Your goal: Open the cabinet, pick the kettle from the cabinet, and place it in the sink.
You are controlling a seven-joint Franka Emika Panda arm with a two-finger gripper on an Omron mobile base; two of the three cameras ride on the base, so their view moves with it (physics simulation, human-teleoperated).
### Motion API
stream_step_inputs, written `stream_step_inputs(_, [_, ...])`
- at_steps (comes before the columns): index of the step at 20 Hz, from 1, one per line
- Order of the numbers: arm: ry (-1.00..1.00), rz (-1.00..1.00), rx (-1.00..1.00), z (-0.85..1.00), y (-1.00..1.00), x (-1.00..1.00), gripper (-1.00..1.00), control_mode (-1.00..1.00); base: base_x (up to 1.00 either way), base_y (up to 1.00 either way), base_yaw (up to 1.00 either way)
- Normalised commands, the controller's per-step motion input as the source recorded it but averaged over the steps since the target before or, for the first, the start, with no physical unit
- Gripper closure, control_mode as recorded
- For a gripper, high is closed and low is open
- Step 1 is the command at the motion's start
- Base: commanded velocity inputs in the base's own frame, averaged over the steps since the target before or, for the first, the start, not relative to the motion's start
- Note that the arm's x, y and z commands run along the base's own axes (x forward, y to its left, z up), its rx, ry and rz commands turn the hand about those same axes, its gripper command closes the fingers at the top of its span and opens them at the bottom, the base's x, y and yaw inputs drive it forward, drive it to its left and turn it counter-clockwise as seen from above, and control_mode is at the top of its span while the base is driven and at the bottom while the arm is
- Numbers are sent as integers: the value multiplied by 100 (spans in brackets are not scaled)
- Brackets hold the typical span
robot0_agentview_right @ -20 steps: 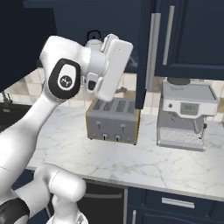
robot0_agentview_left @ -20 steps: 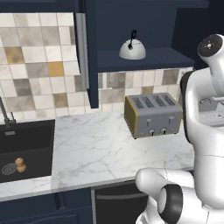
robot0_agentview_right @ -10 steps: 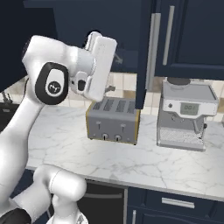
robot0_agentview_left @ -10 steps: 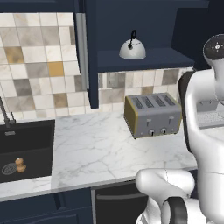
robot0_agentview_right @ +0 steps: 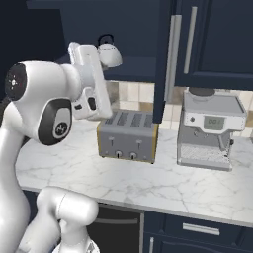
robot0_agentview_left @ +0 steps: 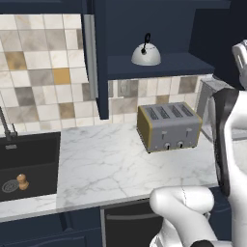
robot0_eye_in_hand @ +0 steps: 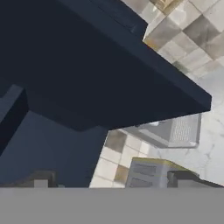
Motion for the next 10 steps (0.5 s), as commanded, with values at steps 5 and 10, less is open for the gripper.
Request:
stream_step_inputs(5, [13, 65, -24, 14, 39, -17, -100, -100, 0, 0, 0])
stream_step_inputs(10, [9, 41, -25, 21, 46, 0, -100, -100, 0, 0, 0])
